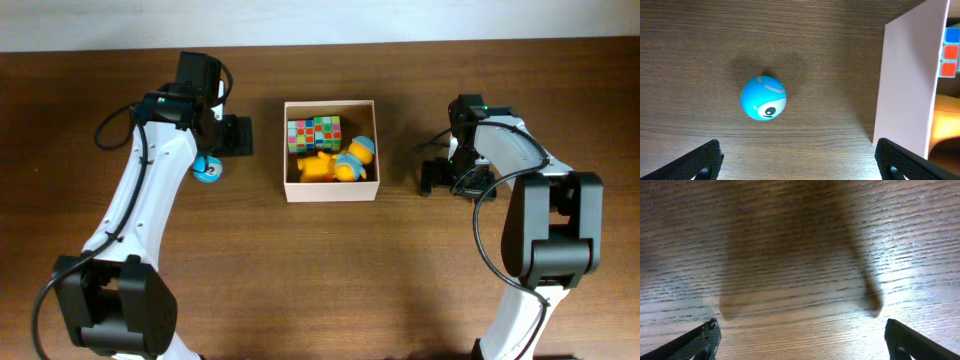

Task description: Pack container

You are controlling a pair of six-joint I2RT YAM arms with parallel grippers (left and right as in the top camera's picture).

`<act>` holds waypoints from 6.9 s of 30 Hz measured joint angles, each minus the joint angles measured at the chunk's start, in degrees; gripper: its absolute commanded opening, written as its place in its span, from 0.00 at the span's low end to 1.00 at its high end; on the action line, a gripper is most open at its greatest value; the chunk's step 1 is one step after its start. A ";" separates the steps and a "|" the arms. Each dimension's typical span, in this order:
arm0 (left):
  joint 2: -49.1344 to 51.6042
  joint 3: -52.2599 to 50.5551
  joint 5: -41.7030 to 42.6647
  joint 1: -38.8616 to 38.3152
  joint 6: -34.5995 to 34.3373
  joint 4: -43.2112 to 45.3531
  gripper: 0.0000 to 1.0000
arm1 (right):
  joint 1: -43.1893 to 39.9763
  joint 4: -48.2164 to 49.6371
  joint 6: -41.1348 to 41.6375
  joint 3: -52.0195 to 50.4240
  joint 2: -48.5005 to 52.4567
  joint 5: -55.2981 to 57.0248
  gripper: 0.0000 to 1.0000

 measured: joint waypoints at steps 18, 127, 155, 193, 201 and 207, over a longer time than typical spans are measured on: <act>12.39 0.00 1.64 4.31 0.00 8.66 0.99 | 0.00 0.00 0.00 0.00 0.00 0.00 0.99; 13.38 19.08 25.86 -15.26 28.35 9.68 0.62 | 0.00 0.00 0.00 0.00 0.00 0.00 0.99; 0.96 19.58 3.34 -1.49 8.46 -5.95 0.95 | 0.00 0.00 0.00 0.00 0.00 0.00 0.99; -0.61 19.52 2.32 6.62 6.27 -20.46 0.99 | 0.00 0.00 0.02 0.00 0.00 0.00 0.99; -21.07 9.01 4.39 7.85 6.36 6.12 0.99 | 0.00 0.02 0.00 0.00 0.00 0.00 0.99; -43.69 -16.72 4.63 7.91 8.90 28.72 0.99 | 0.00 0.00 0.00 -0.11 0.00 0.00 0.99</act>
